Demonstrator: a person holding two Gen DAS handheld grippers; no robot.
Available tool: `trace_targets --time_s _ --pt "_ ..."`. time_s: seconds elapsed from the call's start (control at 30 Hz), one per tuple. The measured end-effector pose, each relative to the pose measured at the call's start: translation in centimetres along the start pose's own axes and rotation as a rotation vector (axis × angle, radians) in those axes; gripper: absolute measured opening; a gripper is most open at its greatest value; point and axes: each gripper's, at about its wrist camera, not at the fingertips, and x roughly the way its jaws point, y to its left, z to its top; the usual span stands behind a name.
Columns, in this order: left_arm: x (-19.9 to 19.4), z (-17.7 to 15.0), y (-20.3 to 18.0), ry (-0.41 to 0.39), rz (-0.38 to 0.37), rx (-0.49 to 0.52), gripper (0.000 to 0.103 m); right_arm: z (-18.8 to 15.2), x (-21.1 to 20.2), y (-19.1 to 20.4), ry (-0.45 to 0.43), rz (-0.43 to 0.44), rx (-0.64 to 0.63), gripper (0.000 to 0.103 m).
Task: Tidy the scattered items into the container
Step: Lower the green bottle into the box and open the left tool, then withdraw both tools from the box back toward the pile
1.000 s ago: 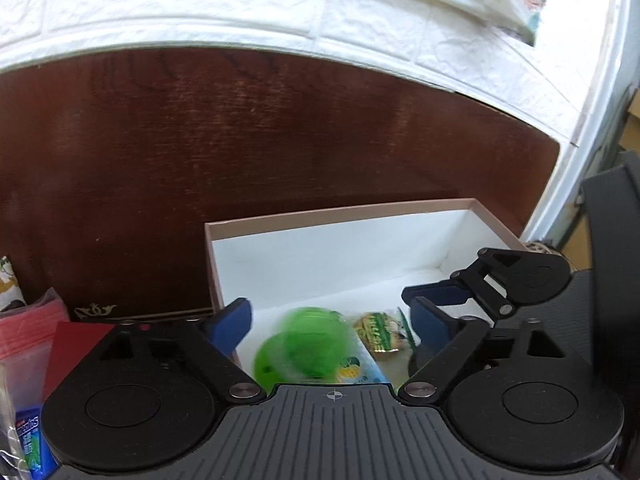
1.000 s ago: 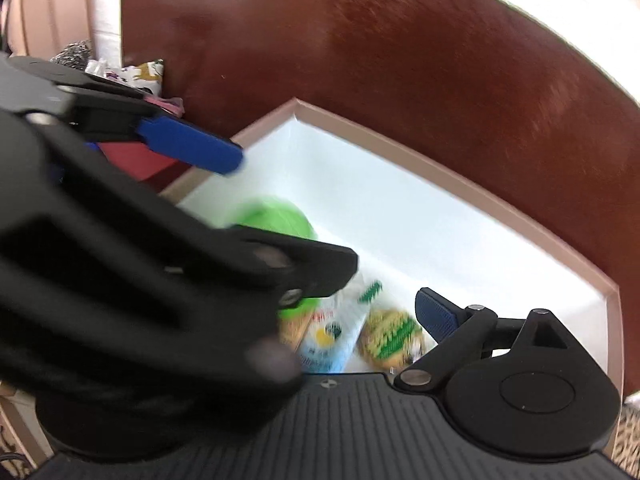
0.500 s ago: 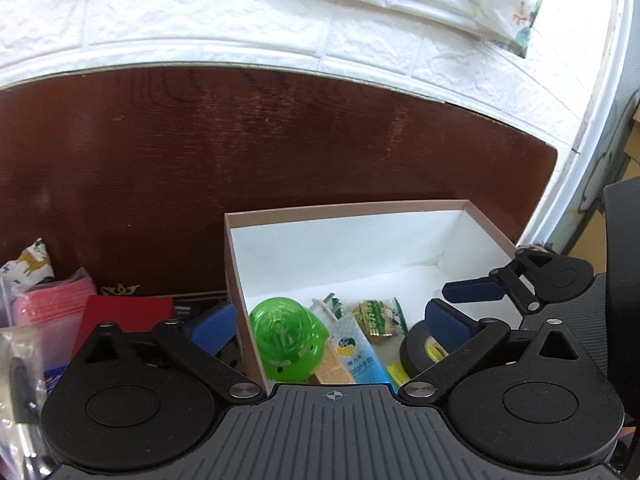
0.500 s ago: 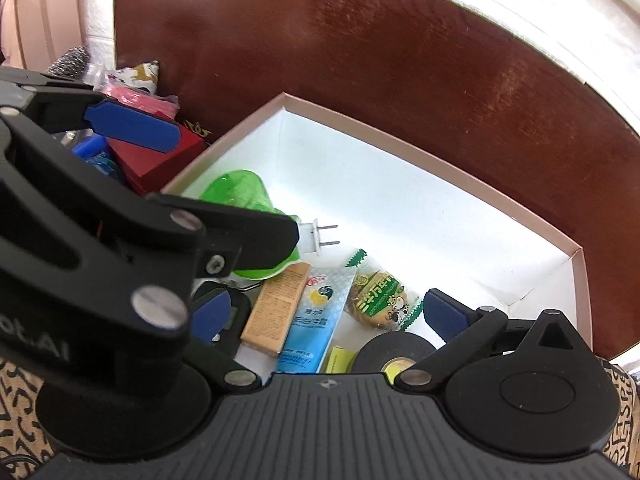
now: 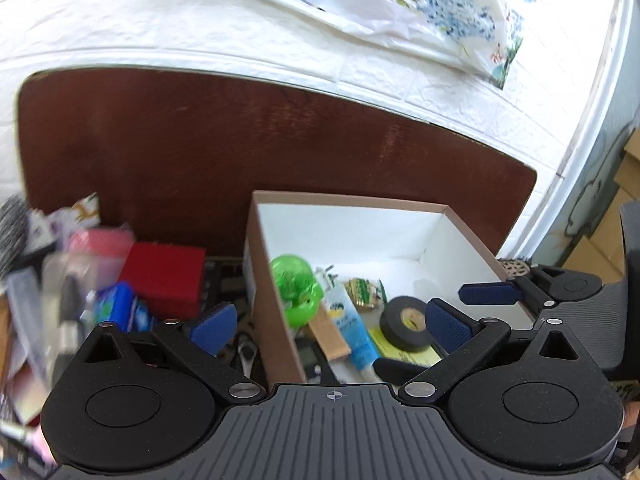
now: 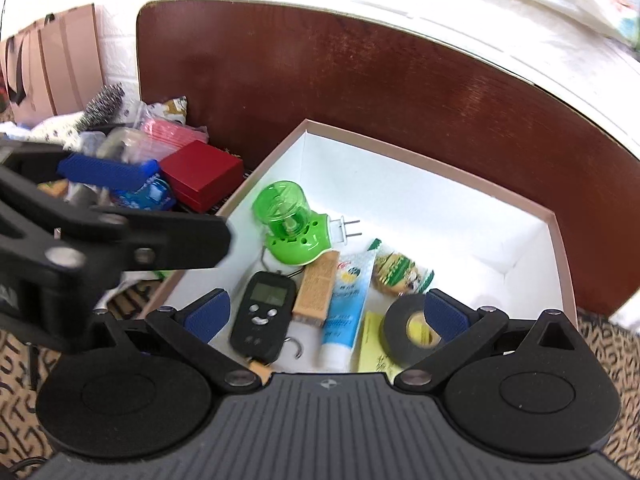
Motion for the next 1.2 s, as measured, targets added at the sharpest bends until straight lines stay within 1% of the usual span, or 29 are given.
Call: trace_targets --time_s 0.13,0.17,0.3,0.5,0.57,0.67,0.83,0.97,1.2 --pt "-2.8 -2.4 0.0 -0.006 0.023 -0.003 0.103 -1.5 -1.9 1.0 -0.029 0.032 0.067 0.102" --pt "-3.5 -3.1 0.1 -0.014 0.021 -0.019 0.103 -1.9 -2.4 1.4 -0.040 0.040 0.069 0.102" --pt "-6.0 -5.8 0.7 -0.003 0.011 -0.062 0.103 -4.1 -4.5 3.5 -0.094 0.045 0.079 0.102" --pt "-9.5 -10.3 1.6 0.000 0.029 -0.094 0.103 -7.9 -6.5 7.3 -0.142 0.070 0.089 0.103" --pt "-10.4 -11.4 1.7 0.011 0.049 -0.086 0.103 -9.0 -6.9 8.6 -0.154 0.087 0.104 0.103" --pt "-11.7 -12.8 1.4 0.016 0.089 -0.042 0.103 -10.5 -7.3 10.4 -0.169 0.111 0.128 0.103" --pt "-13.3 -14.6 1.5 0.038 0.119 -0.029 0.103 -12.0 -7.5 12.7 -0.158 0.133 0.178 0.103" --pt "-13.9 -15.9 2.4 0.066 0.158 -0.033 0.103 -12.9 -7.0 14.4 -0.123 0.136 0.206 0.103" --pt "-14.6 -17.3 4.4 0.107 0.217 -0.064 0.103 -13.7 -6.5 17.2 -0.091 0.159 0.195 0.103"
